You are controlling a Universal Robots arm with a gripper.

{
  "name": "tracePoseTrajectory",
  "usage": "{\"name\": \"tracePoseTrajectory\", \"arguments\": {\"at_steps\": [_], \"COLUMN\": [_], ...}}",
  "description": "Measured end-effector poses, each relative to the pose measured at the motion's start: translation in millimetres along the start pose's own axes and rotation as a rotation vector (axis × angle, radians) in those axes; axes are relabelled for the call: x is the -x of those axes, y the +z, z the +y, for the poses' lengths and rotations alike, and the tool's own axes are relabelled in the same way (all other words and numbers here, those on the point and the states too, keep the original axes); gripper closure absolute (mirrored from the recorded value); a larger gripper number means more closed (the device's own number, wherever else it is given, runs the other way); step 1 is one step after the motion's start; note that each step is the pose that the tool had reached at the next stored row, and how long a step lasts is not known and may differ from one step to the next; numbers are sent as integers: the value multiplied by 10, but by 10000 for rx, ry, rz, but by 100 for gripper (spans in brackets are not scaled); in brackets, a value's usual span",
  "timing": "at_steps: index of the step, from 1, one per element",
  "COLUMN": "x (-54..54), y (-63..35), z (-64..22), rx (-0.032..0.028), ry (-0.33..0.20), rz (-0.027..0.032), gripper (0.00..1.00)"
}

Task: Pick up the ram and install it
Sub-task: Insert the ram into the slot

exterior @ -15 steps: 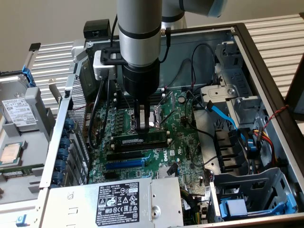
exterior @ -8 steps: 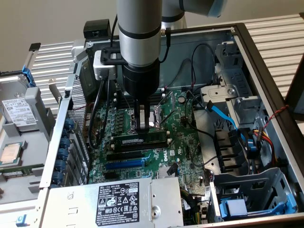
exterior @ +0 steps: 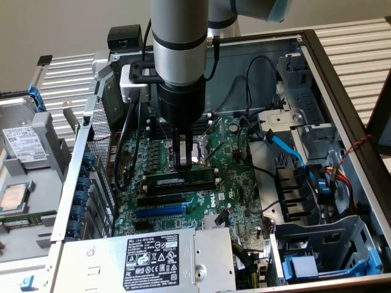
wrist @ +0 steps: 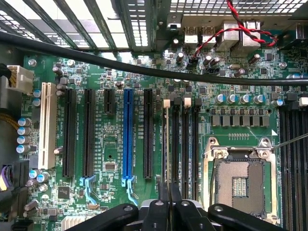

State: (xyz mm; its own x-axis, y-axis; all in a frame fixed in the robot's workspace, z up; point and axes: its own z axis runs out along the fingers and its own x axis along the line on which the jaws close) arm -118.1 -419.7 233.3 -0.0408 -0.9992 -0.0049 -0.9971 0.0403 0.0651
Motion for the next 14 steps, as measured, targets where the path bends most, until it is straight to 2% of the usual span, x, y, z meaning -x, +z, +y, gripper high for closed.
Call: {"name": "tracePoseTrajectory", "arguments": {"at_steps": [14], "x": [0], "y": [1], "z": [-1], "rx": [0], "ry": [114], "rz": [-9], "gripper": [88]}}
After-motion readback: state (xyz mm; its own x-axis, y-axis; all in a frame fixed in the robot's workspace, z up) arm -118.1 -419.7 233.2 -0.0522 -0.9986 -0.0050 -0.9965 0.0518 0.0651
